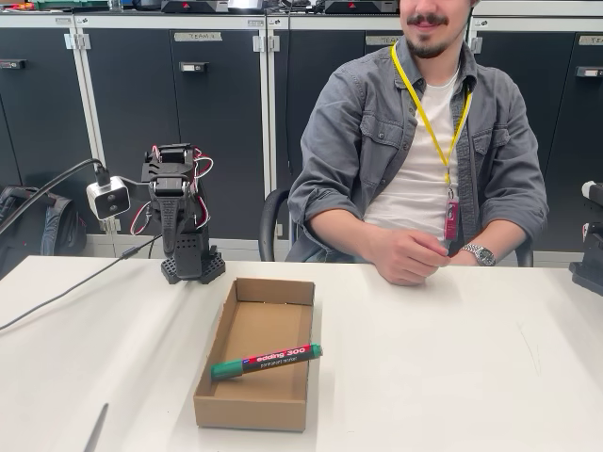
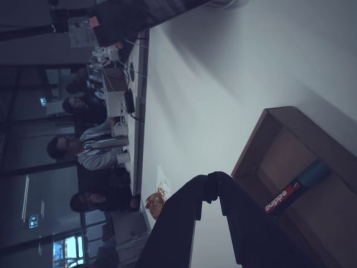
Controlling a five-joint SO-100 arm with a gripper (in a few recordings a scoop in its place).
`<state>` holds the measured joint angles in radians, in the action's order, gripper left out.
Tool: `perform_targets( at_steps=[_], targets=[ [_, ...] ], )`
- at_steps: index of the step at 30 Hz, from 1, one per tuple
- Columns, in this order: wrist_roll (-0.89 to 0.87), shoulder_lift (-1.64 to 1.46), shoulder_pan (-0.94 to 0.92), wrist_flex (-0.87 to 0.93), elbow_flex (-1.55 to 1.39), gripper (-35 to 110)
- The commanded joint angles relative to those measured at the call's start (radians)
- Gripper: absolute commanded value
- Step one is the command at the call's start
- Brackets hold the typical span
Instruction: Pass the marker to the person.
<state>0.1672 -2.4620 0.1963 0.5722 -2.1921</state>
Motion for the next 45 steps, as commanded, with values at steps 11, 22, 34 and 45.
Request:
perform_targets(
  at_steps=[11, 22, 34, 45],
  targets=[
    [0.213, 0.445, 0.201, -0.206, 0.497, -5],
    [0.083, 0.758, 0.268, -0.293, 0.752, -5],
    [-0.486, 0.897, 0.272, -0.072, 0.862, -5],
    [-0.699, 0.948, 0.31, 0.112, 0.857, -1]
  ],
)
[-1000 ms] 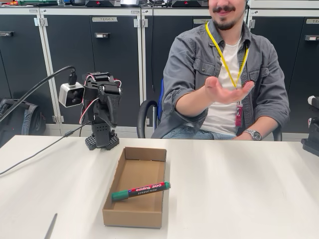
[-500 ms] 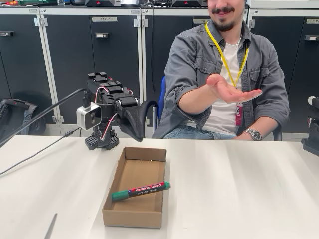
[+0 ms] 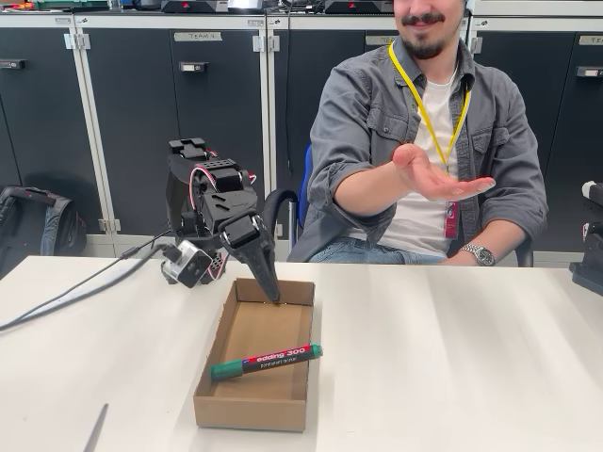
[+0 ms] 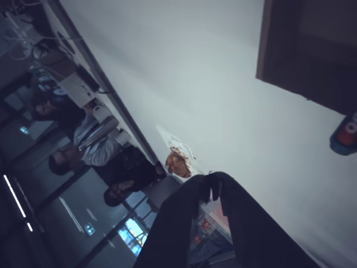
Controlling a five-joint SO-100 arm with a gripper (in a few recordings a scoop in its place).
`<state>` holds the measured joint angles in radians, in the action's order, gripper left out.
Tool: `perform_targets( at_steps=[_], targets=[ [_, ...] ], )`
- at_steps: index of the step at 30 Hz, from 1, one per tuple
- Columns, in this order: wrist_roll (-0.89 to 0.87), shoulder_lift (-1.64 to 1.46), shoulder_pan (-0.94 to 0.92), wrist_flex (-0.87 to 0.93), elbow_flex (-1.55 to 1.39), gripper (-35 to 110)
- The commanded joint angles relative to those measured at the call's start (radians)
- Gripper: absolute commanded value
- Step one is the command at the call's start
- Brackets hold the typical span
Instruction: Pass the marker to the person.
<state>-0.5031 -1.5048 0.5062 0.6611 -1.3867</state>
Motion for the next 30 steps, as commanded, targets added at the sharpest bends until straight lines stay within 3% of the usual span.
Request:
perform_targets(
  at_steps=[1, 10, 15, 25, 30],
  targets=[
    [-0.044, -0.003, 0.002, 0.043, 0.057, -2],
    [-0.229, 0.02, 0.031, 0.278, 0.074, -5],
    [-0.224, 0.017, 0.026, 0.236, 0.046, -4],
    [-0.229, 0.031, 0.041, 0.258, 0.021, 20],
    [-0.256, 0.031, 0.048, 0.288, -0.003, 24]
  ],
)
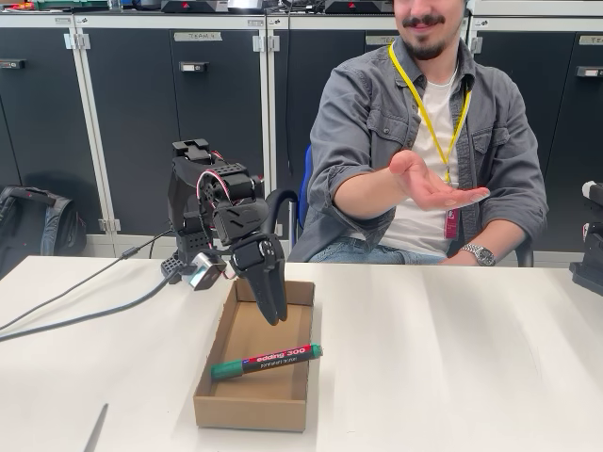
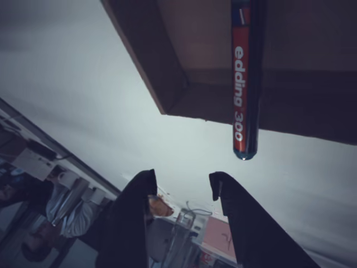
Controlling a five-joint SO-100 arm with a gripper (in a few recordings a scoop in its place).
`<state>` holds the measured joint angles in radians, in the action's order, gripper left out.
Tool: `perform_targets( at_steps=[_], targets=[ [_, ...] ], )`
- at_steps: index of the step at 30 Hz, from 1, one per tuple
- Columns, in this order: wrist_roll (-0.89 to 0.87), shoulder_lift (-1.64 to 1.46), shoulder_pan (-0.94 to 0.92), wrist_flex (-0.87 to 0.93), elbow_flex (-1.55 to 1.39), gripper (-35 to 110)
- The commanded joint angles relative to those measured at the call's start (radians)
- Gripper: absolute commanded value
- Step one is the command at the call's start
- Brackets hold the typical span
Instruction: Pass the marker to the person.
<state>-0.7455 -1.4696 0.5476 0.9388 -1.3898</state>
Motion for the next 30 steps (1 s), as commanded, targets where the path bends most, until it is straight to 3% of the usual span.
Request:
perform_targets(
  at_steps=[1, 30],
  targets=[
    [-0.021, -0.006, 0.003, 0.012, -0.008, 25],
    [-0.017, 0.212, -0.04, -0.061, 0.087, 26]
  ],
)
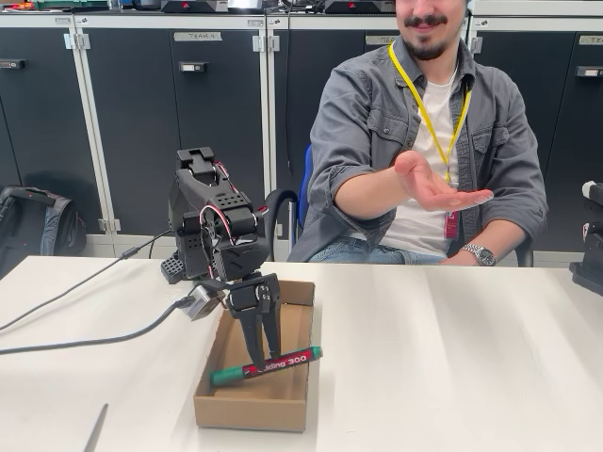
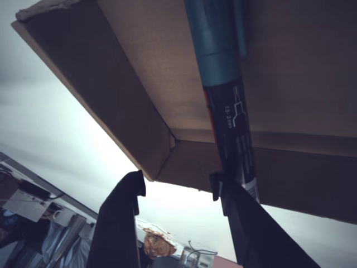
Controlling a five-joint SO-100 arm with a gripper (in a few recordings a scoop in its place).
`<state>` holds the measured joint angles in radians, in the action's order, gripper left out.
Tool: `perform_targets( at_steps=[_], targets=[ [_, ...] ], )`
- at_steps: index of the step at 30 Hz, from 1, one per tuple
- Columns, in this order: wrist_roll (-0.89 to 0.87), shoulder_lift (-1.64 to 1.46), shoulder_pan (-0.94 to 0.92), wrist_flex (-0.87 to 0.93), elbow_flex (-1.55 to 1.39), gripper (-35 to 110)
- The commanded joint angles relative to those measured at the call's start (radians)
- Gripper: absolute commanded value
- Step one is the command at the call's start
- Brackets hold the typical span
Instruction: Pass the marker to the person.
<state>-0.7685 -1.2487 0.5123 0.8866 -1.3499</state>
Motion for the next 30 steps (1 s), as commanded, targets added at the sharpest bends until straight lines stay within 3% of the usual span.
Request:
perform_targets(
  at_steps=[1, 11, 30],
  targets=[
    [0.006, -0.006, -0.005, -0.009, 0.048, 26],
    [-0.018, -0.026, 0.028, -0.015, 0.054, 28],
    [-0.078, -0.224, 0.144, 0.153, 0.003, 28]
  ],
)
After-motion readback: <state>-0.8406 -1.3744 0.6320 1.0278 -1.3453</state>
